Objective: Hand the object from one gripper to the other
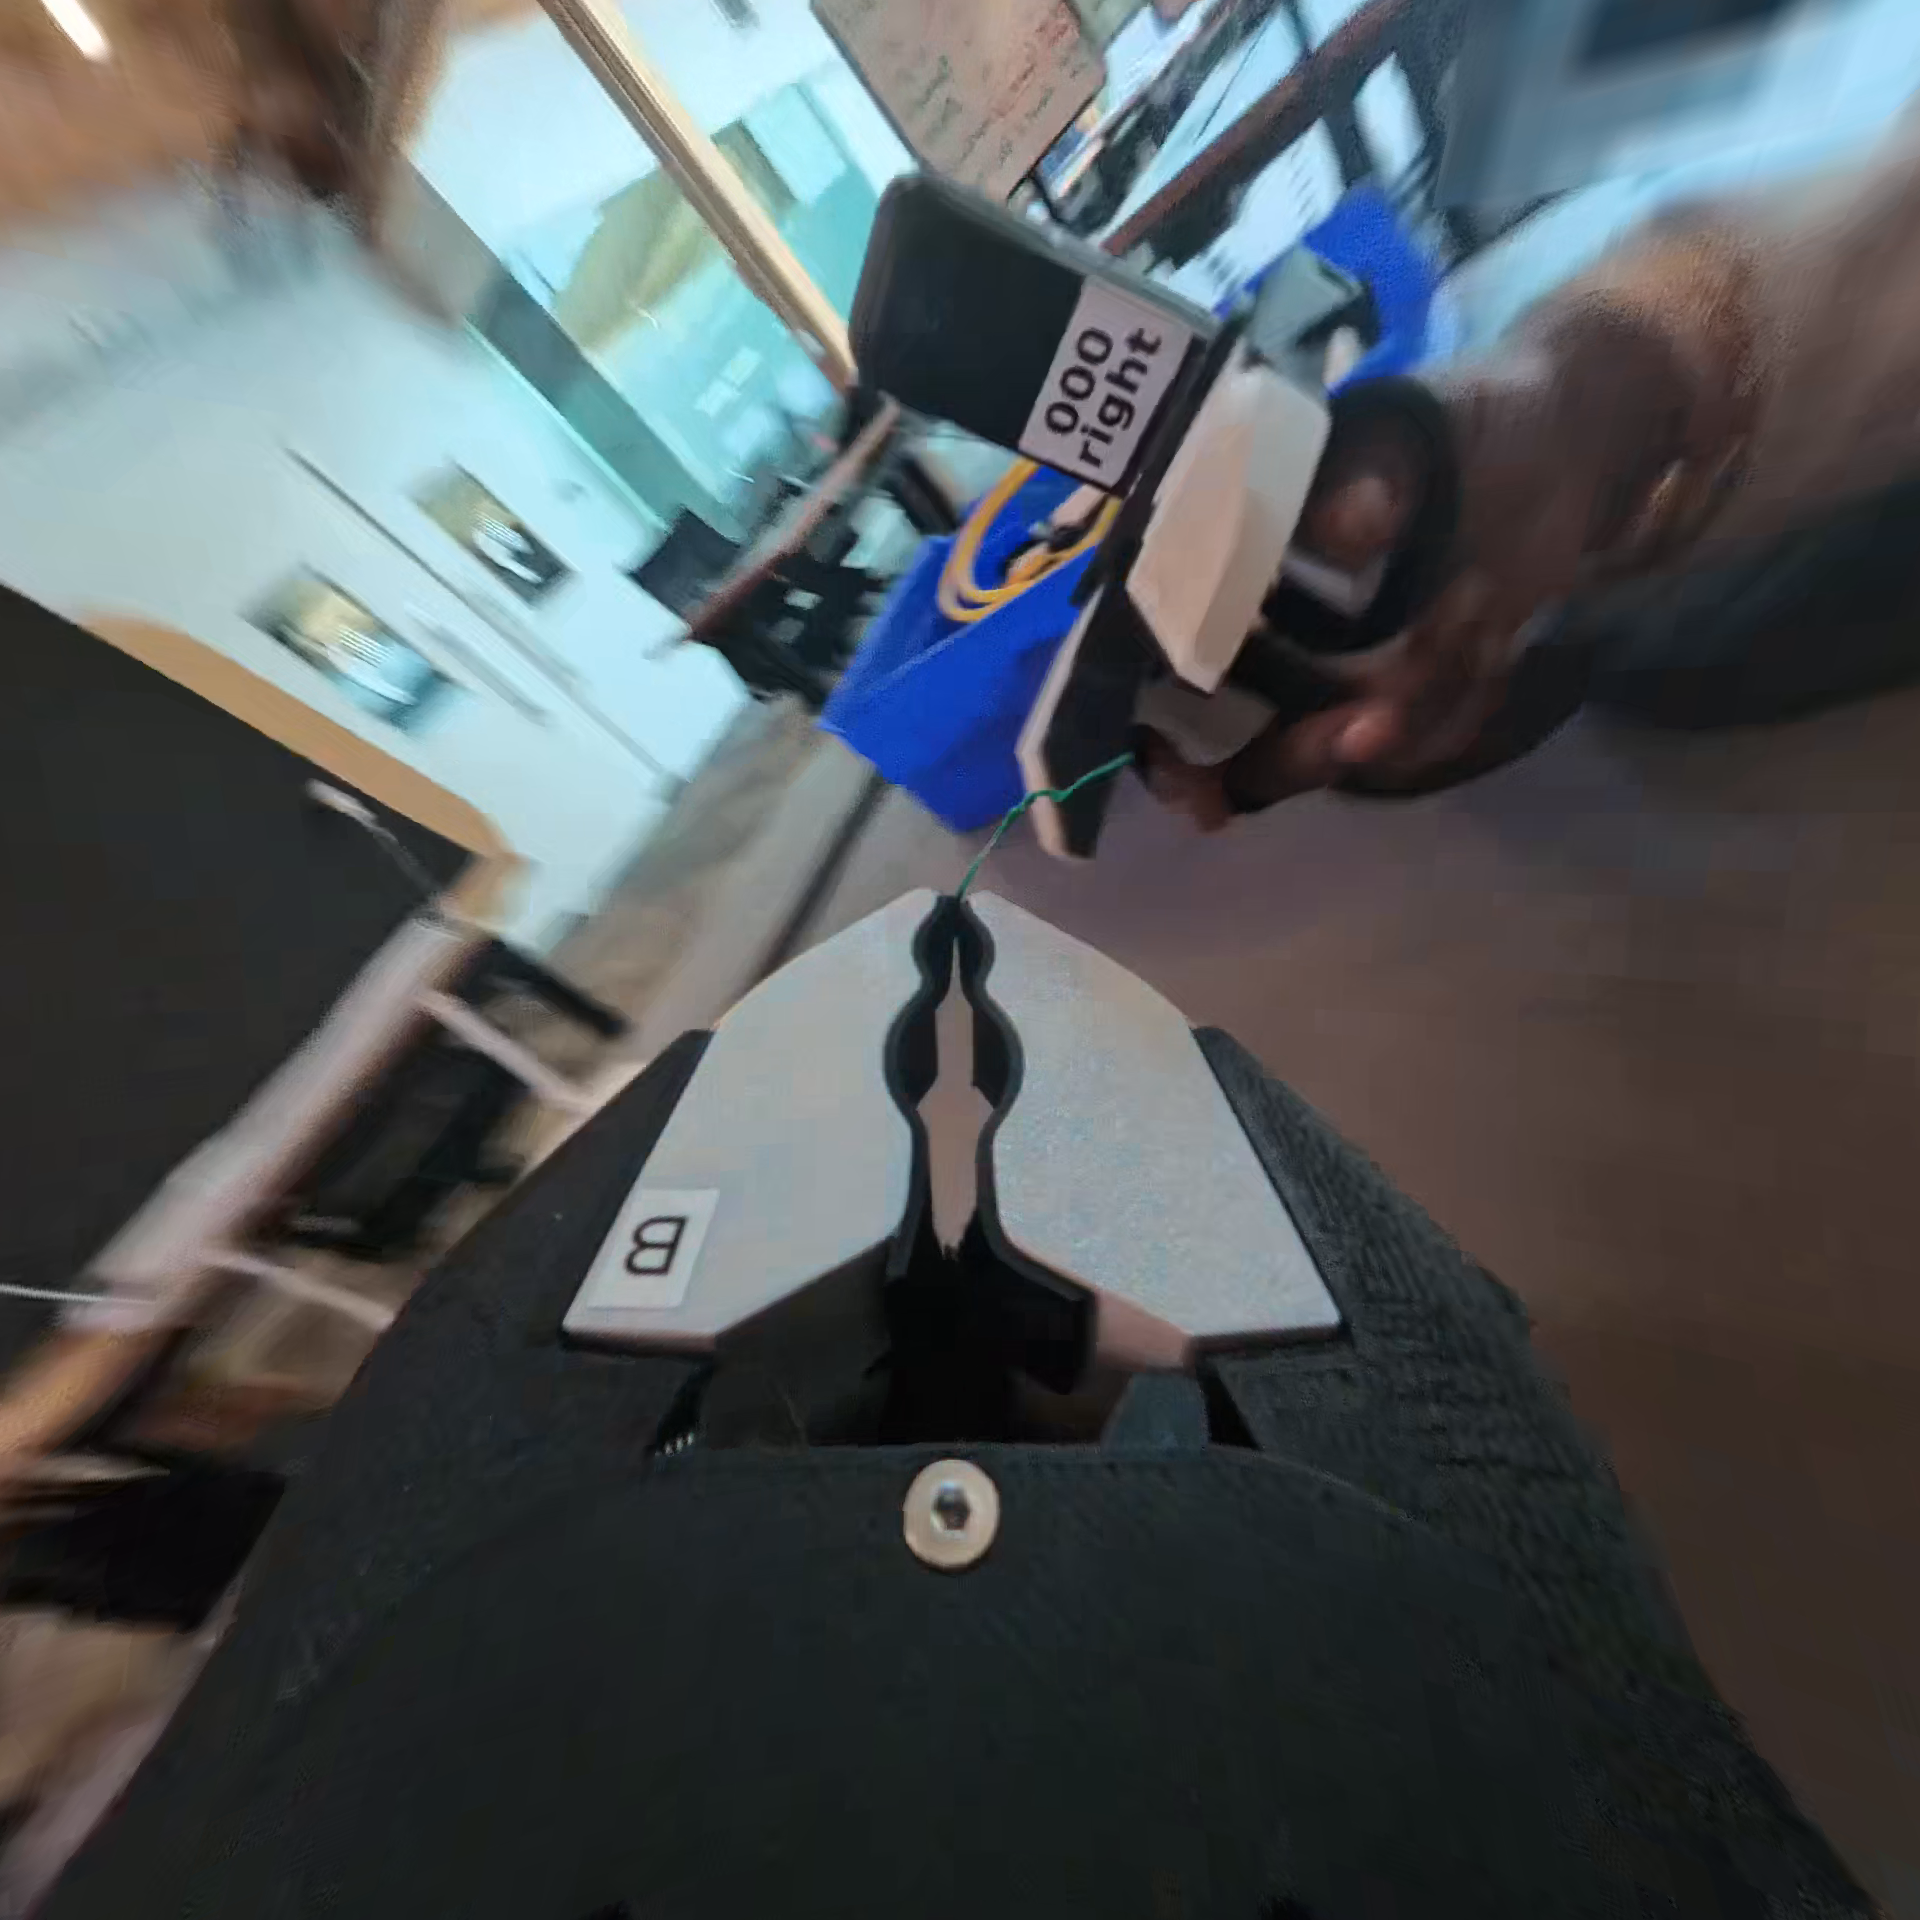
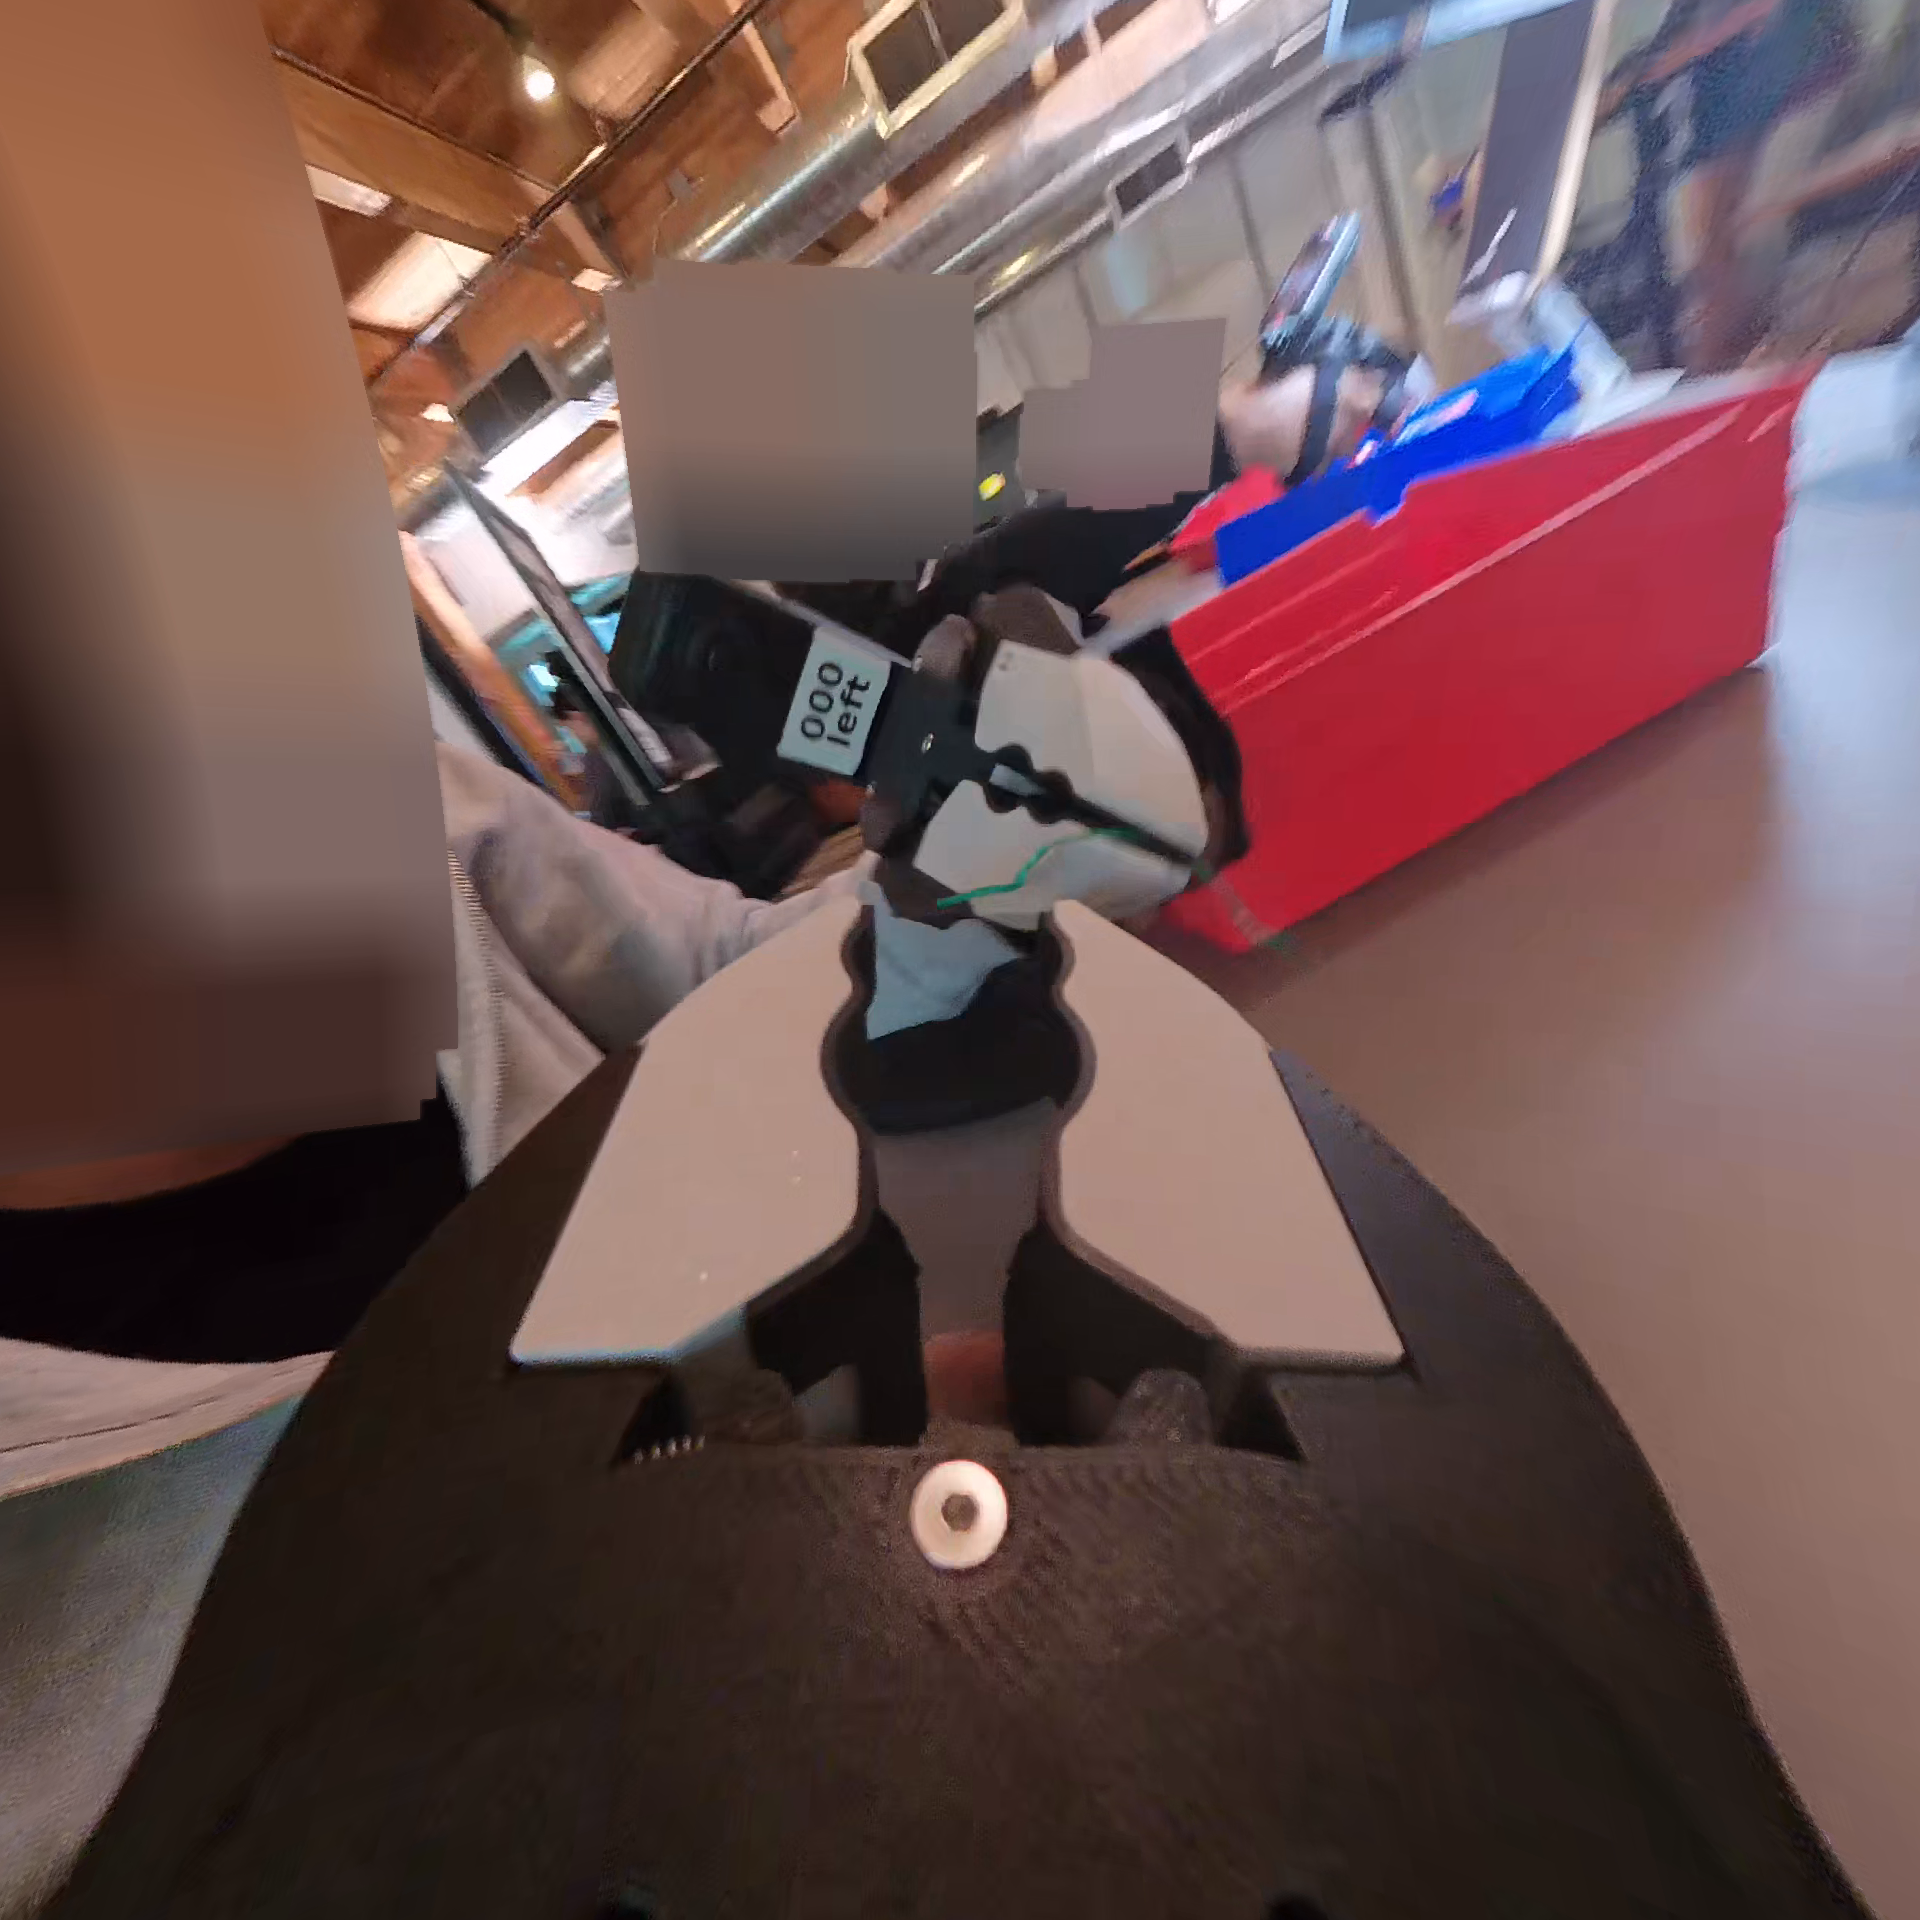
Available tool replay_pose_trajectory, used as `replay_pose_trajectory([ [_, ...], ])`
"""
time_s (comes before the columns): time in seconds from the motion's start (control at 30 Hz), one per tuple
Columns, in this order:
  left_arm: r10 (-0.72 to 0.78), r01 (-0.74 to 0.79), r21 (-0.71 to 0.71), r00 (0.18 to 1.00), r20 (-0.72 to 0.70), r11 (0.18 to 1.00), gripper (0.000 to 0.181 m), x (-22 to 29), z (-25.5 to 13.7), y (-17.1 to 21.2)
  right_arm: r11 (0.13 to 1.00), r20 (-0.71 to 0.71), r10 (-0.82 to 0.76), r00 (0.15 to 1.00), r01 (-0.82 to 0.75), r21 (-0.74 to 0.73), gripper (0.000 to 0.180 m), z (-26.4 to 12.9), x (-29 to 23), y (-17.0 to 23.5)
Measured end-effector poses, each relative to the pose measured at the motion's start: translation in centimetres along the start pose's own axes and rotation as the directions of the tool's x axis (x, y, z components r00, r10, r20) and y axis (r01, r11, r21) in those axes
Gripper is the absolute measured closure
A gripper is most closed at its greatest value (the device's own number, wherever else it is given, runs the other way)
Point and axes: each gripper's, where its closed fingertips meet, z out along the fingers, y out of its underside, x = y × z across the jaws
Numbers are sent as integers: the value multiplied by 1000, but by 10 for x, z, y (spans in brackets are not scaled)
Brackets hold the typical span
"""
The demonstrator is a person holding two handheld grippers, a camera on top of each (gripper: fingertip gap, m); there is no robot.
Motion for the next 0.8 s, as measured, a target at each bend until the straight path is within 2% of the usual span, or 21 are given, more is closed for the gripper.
replay_pose_trajectory([
  [0.03,-156,157,10,985,-73,988,180,3,0,-1,998,-36,-63,997,64,19,145,-3,1,-5],
  [0.07,-315,321,28,940,-133,947,180,3,-2,-5,991,-87,-124,988,127,30,141,-6,5,-10],
  [0.13,-566,598,48,778,-274,800,181,3,-6,-15,972,-198,-224,954,232,19,141,-12,14,-15],
  [0.2,-687,736,7,635,-353,677,181,2,-8,-15,962,-268,-270,925,273,-25,141,-13,23,-12],
  [0.3,-711,766,-10,592,-379,643,181,4,-8,-14,971,-226,-236,945,221,-92,149,-4,23,3],
  [0.43,-715,782,-7,566,-411,623,180,6,-10,-19,970,-200,-211,957,179,-164,179,3,25,19],
  [0.5,-725,800,2,545,-422,600,179,6,-9,-22,971,-194,-207,959,177,-158,179,4,23,19],
  [0.63,-763,844,-36,464,-450,535,161,12,-5,-21,989,-176,-145,974,137,-54,180,4,18,6],
  [0.8,-773,896,-14,375,-511,444,176,13,-5,-31,989,-172,-143,975,133,-66,180,5,18,9],
])
